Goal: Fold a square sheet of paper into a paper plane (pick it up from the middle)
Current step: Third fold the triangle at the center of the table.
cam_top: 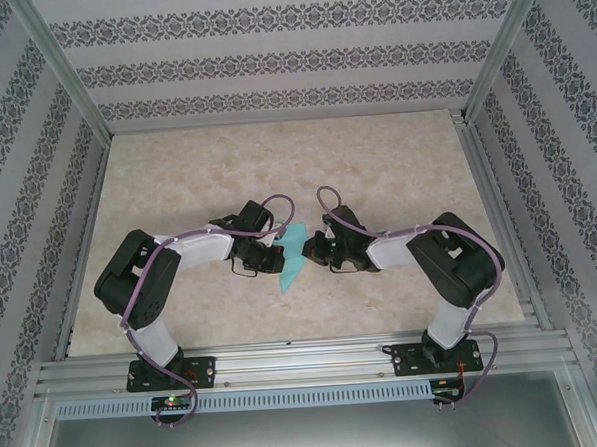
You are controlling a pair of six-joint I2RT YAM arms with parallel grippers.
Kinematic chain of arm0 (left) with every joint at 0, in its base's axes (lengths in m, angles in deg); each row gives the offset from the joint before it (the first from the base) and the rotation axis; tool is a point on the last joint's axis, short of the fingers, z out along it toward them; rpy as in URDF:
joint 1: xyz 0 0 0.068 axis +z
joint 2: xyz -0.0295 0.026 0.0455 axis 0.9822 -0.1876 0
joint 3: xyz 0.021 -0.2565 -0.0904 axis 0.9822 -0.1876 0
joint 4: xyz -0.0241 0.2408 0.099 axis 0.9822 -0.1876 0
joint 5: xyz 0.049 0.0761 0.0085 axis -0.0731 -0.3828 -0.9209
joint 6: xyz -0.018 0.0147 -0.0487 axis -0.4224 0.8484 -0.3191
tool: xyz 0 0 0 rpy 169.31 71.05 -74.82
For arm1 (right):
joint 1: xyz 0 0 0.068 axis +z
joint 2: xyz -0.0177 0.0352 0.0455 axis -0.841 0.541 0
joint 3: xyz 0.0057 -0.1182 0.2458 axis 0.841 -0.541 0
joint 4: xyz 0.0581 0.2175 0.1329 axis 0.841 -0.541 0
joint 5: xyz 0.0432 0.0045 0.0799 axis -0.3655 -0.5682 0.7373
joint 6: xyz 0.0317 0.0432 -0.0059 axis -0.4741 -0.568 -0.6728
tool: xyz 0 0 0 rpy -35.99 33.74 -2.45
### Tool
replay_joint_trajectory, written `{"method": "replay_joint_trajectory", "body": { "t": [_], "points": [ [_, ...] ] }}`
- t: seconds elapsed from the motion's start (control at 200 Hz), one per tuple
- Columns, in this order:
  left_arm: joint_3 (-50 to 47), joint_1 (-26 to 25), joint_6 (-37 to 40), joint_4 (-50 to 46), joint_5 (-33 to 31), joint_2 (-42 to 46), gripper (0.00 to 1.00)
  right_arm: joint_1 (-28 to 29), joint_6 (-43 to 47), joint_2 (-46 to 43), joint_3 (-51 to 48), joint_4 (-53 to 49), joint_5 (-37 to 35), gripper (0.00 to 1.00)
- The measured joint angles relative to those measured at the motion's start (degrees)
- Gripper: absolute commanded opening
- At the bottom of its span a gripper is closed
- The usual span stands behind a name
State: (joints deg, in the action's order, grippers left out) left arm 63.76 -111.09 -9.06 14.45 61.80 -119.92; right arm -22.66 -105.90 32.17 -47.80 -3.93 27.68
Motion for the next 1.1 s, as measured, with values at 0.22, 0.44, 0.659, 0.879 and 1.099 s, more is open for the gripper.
{"method": "replay_joint_trajectory", "body": {
  "t": [0.22,0.44,0.659,0.879,1.099],
  "points": [
    [0.0,0.0,0.0,0.0,0.0,0.0,0.06,-0.4,-0.2,-0.1,-0.5,1.0,0.4,0.06],
    [0.0,0.0,0.4,-0.2,0.0,0.0,0.06,-1.5,0.2,-5.9,-0.2,-2.8,1.1,0.05],
    [0.2,0.0,0.4,-0.6,0.0,0.0,0.06,-0.4,0.2,-5.7,1.7,-2.4,2.3,0.05],
    [0.2,0.0,0.4,-0.7,0.0,0.0,0.06,0.5,-0.5,0.2,1.9,0.8,4.1,0.05],
    [0.5,0.0,0.4,-1.2,-0.1,0.0,0.08,0.9,-0.2,3.1,2.3,1.4,4.4,0.05]
  ]
}}
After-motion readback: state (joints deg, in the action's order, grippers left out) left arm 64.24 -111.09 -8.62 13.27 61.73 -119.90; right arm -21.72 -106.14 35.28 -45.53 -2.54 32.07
